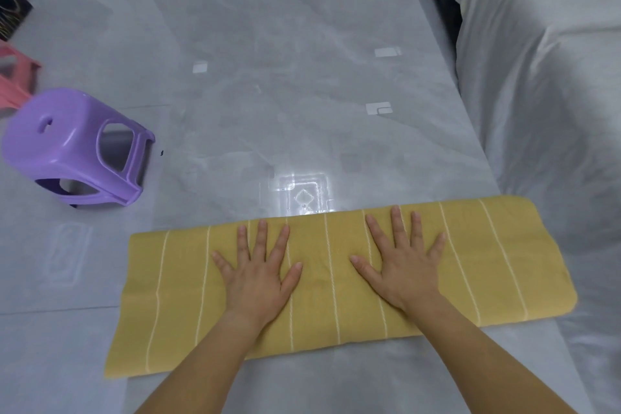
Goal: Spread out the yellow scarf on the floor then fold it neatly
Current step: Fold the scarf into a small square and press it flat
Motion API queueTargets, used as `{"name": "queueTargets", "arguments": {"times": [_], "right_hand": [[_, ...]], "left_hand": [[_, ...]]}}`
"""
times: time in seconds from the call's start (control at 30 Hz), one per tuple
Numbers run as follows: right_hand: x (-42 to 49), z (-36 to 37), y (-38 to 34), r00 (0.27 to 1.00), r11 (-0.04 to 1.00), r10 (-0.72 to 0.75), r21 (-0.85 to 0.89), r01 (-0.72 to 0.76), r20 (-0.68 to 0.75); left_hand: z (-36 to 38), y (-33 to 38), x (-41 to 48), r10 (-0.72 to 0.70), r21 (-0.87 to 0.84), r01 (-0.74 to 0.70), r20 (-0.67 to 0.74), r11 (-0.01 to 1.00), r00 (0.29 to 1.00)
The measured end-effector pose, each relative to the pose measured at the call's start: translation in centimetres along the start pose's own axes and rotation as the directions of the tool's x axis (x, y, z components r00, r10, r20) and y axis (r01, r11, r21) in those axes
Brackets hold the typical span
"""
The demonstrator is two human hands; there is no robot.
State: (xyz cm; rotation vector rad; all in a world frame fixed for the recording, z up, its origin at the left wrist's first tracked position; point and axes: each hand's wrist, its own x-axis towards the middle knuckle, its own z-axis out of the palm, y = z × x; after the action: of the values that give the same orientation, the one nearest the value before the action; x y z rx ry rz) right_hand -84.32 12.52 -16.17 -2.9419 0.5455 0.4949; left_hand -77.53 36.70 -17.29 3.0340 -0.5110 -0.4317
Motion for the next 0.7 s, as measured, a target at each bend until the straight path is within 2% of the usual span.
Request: {"name": "queueTargets", "arguments": {"times": [0.2,0.33,0.7], "right_hand": [[-0.5,-1.5,-0.4,0.999,0.997,-0.001,0.076,-0.002,0.043],[-1.4,-2.8,-2.5,0.996,0.988,-0.089,0.126,0.086,0.015],[-0.4,0.0,-4.6,0.992,0.992,-0.125,-0.008,0.125,0.021]], "left_hand": [[-0.6,-0.2,0.1,0.019,-0.02,-0.019,0.024,1.0,1.0],[-1.3,-0.3,-0.3,0.057,-0.049,-0.057,-0.008,0.997,0.998],[0.0,-0.4,0.2,0.103,0.043,-0.106,0.054,0.993,0.993]]}}
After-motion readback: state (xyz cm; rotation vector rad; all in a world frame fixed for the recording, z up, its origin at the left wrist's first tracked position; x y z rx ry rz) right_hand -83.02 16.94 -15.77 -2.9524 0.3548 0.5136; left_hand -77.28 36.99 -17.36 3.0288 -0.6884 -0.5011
